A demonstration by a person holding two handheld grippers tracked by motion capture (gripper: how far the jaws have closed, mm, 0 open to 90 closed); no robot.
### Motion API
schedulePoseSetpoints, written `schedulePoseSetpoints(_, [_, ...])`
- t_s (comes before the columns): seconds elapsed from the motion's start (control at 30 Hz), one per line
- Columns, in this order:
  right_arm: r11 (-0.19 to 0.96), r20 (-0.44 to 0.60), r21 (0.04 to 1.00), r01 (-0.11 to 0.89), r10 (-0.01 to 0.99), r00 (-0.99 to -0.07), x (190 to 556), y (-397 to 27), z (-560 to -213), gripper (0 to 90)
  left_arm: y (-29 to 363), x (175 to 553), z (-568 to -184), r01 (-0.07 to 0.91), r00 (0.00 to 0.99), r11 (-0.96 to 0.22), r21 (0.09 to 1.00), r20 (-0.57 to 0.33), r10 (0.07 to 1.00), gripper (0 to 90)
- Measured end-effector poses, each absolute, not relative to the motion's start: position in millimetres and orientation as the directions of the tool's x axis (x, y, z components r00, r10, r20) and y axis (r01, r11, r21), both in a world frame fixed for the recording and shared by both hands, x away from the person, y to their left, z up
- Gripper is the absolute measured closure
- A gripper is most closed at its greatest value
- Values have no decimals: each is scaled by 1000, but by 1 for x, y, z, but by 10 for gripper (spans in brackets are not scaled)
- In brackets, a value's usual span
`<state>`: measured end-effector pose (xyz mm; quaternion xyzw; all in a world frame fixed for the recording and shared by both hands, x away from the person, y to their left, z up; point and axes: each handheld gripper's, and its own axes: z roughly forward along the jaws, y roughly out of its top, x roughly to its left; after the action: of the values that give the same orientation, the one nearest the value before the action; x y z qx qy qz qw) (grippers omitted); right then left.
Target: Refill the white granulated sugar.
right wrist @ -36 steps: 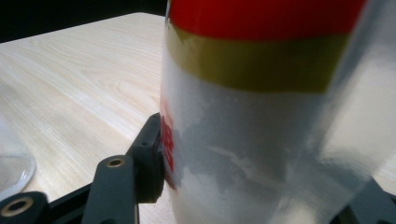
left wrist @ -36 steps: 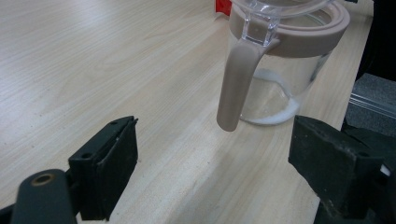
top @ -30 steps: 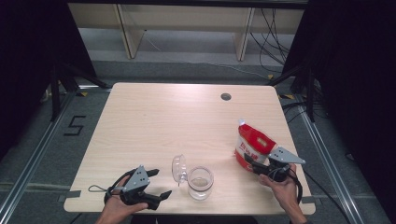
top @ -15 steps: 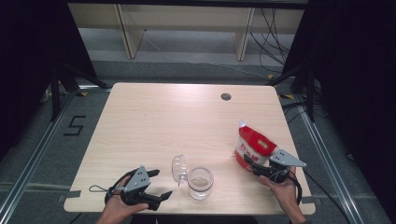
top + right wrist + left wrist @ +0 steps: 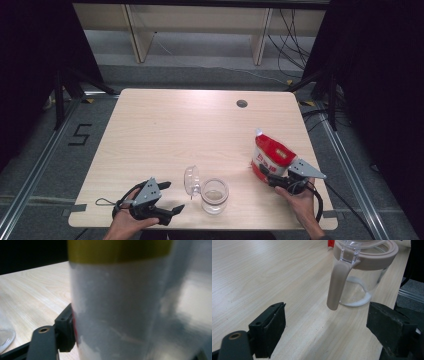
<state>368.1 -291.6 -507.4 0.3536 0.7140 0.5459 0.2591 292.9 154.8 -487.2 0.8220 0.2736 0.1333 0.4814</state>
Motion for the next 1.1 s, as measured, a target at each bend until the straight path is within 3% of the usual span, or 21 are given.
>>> schedulePoseSetpoints(0.23, [113, 40, 972, 206, 785, -619, 372, -290, -510, 265, 154, 293, -488, 322, 821, -387, 864, -52, 568, 154])
schedulePoseSetpoints(0.53, [121, 35, 975, 188, 747, -664, 378, -289, -512, 423, 153, 293, -488, 322, 818, -388, 863, -47, 574, 154])
schedulePoseSetpoints(1.1, [113, 74, 963, 246, 764, -641, 372, -287, -508, 453, 154, 294, -488, 298, 831, -402, 866, -27, 556, 154])
